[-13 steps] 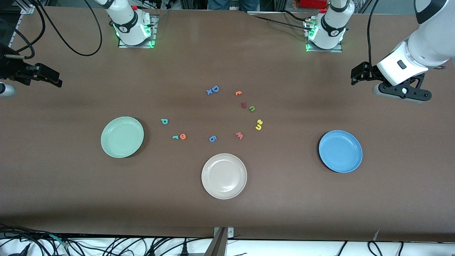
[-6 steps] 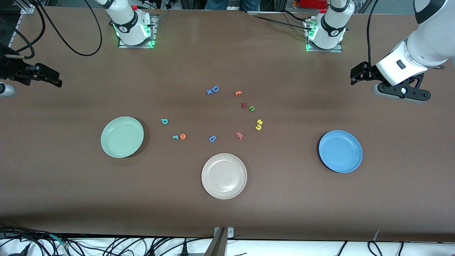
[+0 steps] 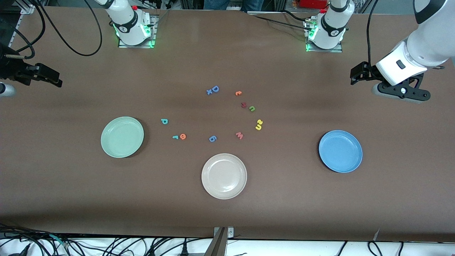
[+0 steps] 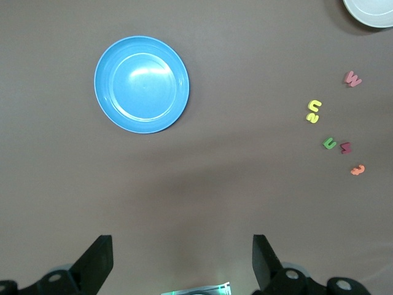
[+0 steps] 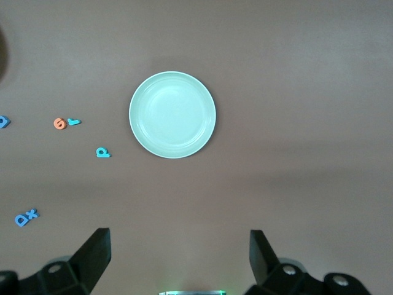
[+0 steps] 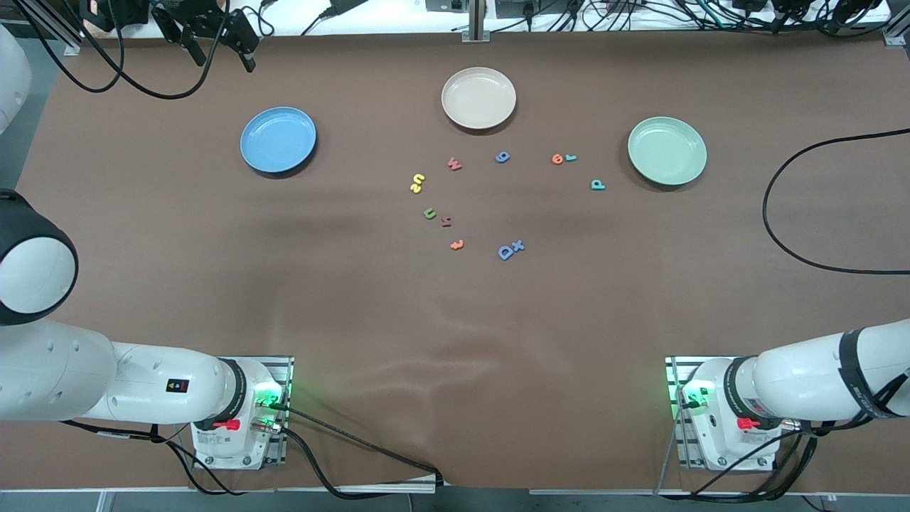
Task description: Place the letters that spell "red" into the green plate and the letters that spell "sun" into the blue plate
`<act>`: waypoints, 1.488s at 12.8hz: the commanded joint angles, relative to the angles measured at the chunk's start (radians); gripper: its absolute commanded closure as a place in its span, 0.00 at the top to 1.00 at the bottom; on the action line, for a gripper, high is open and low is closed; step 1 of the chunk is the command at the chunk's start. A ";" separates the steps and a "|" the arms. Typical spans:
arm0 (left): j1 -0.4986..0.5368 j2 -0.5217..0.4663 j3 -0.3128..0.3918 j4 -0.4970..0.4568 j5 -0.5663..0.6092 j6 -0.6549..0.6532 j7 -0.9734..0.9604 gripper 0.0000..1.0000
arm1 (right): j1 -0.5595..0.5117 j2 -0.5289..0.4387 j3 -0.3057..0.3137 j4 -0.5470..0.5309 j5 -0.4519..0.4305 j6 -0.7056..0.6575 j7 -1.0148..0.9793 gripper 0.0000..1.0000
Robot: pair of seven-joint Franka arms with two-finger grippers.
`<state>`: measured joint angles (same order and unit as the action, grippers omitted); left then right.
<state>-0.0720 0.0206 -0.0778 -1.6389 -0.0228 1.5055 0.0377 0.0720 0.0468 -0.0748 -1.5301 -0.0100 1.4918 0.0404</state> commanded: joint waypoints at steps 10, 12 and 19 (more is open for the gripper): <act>-0.005 0.004 0.000 0.013 -0.012 -0.018 -0.001 1.00 | 0.000 -0.001 0.000 0.010 -0.002 -0.005 0.004 1.00; -0.005 0.004 0.000 0.013 -0.012 -0.018 0.001 1.00 | 0.000 -0.001 0.000 0.010 -0.002 -0.005 0.006 1.00; -0.006 0.016 -0.002 0.017 -0.028 -0.013 0.008 1.00 | -0.006 -0.001 -0.002 0.008 -0.002 -0.005 0.001 1.00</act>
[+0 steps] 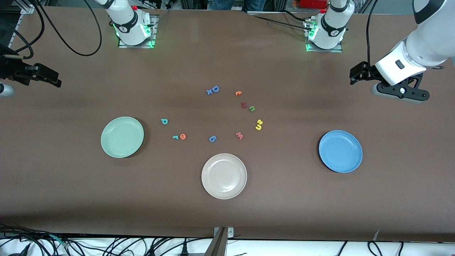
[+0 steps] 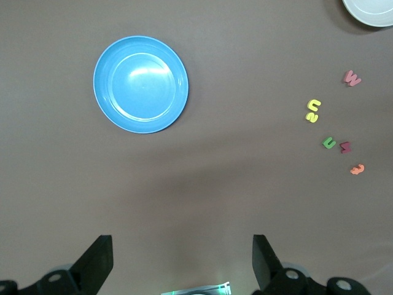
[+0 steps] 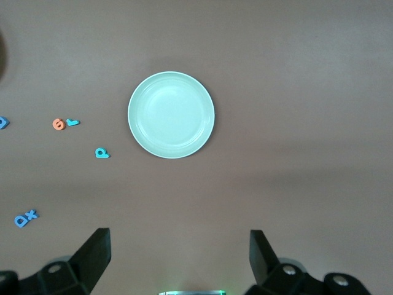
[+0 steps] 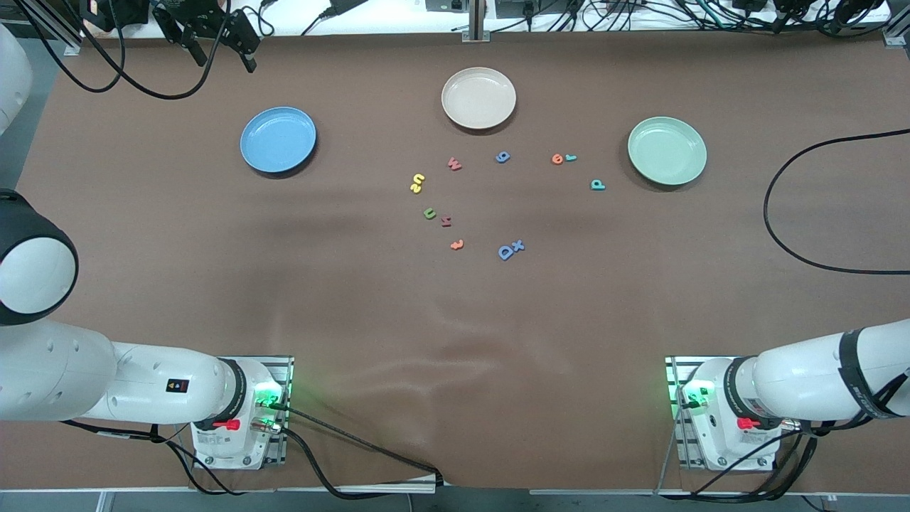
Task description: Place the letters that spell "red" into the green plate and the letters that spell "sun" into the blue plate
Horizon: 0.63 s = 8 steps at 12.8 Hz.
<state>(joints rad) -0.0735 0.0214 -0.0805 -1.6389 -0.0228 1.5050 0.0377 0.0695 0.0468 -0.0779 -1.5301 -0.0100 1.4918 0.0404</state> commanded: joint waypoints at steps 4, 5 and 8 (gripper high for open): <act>-0.043 0.049 -0.002 0.021 -0.028 0.038 0.007 1.00 | -0.007 0.001 0.000 0.008 -0.002 -0.005 0.001 1.00; -0.064 0.077 -0.002 0.018 -0.028 0.078 0.007 1.00 | -0.007 0.001 0.000 0.007 -0.002 -0.007 0.003 1.00; -0.132 0.170 -0.002 0.019 -0.028 0.199 0.004 1.00 | -0.002 0.033 0.000 0.004 -0.004 0.001 0.009 1.00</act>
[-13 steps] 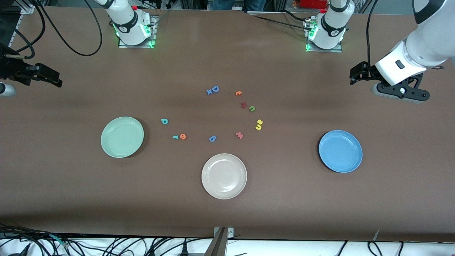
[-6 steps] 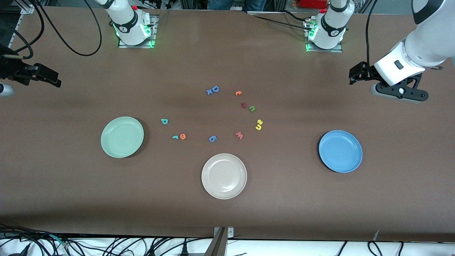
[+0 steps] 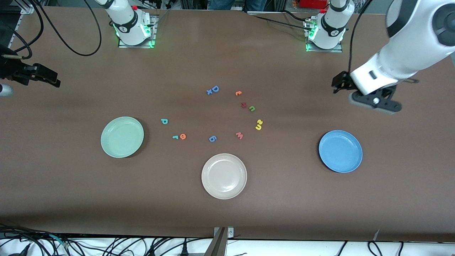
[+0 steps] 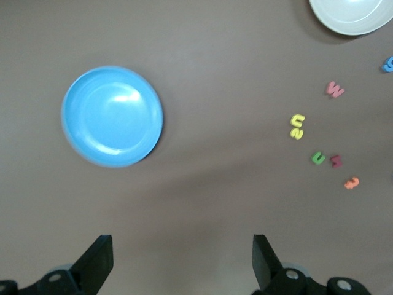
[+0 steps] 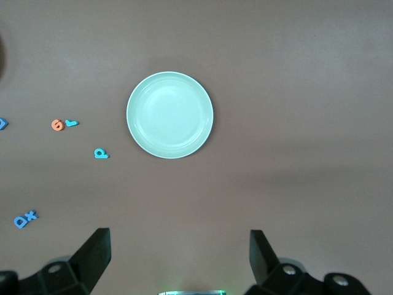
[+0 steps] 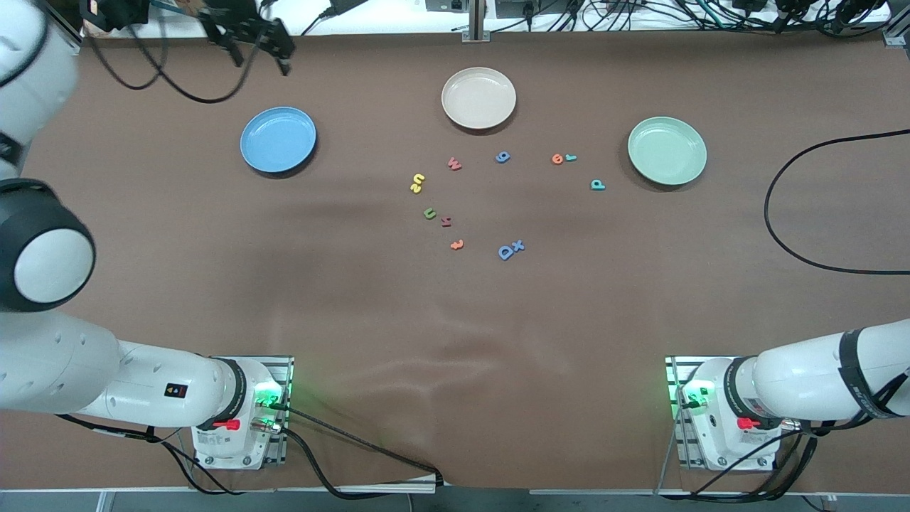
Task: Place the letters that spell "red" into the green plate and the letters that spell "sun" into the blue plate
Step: 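Grasp yellow letter with the left gripper while the right gripper nears blue p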
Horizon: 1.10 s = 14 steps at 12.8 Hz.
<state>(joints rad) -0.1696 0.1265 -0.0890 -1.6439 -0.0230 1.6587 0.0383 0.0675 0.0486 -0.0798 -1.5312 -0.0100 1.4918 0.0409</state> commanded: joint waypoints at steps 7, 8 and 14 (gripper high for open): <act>-0.149 0.349 -0.014 0.033 -0.063 0.297 0.005 1.00 | 0.002 0.079 0.005 0.009 0.002 0.030 0.010 1.00; -0.165 0.385 -0.014 0.042 -0.064 0.337 0.006 1.00 | 0.002 0.089 0.005 0.008 0.001 0.036 0.010 1.00; -0.260 0.587 -0.014 0.188 -0.051 0.419 0.003 1.00 | -0.005 0.168 0.003 0.009 0.008 0.039 -0.001 1.00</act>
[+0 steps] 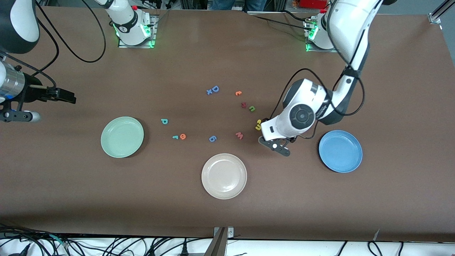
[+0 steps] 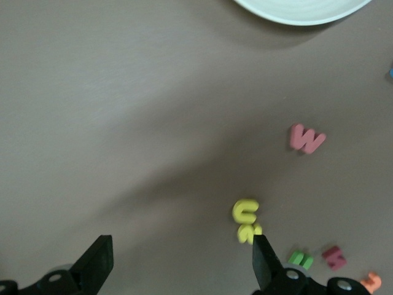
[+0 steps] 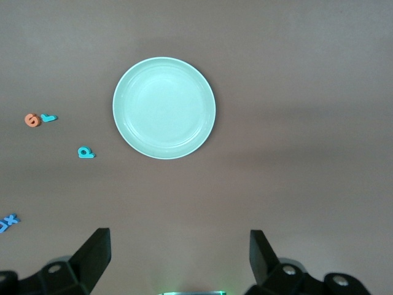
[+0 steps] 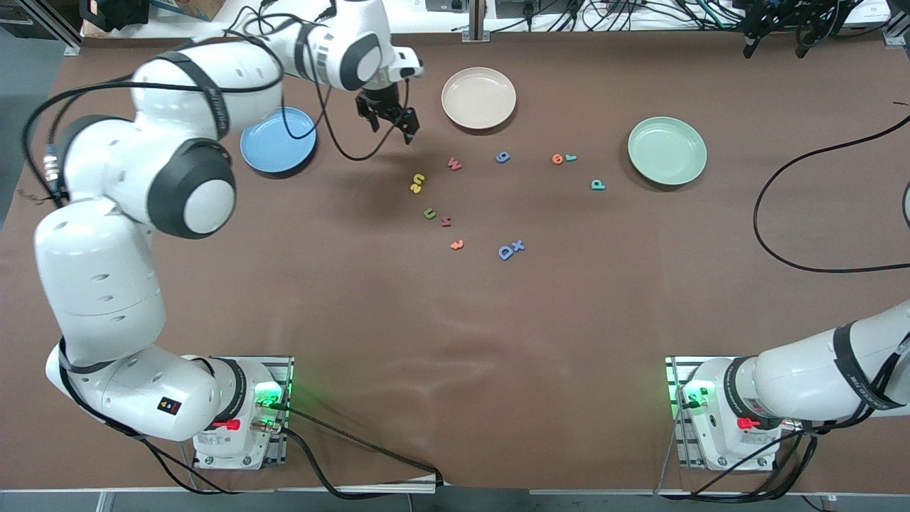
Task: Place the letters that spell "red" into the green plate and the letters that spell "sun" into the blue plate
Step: 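Grasp yellow letter with the left gripper while the right gripper nears blue p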
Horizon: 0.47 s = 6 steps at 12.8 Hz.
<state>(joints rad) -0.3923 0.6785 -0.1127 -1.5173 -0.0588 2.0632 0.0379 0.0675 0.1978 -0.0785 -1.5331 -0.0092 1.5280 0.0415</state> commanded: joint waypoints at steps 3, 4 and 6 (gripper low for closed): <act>-0.088 0.036 0.011 -0.039 -0.013 0.121 -0.009 1.00 | 0.000 0.058 0.002 0.010 0.101 0.014 0.044 1.00; -0.088 0.036 0.011 -0.061 -0.013 0.126 -0.009 1.00 | 0.006 0.077 0.003 0.008 0.101 0.027 0.078 1.00; -0.092 0.032 0.011 -0.106 -0.013 0.147 -0.010 1.00 | 0.050 0.109 0.006 0.005 0.100 0.081 0.138 1.00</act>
<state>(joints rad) -0.4792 0.7249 -0.1131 -1.5778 -0.0588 2.1769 0.0256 0.0798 0.2780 -0.0737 -1.5340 0.0783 1.5749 0.1182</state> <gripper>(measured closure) 0.000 0.000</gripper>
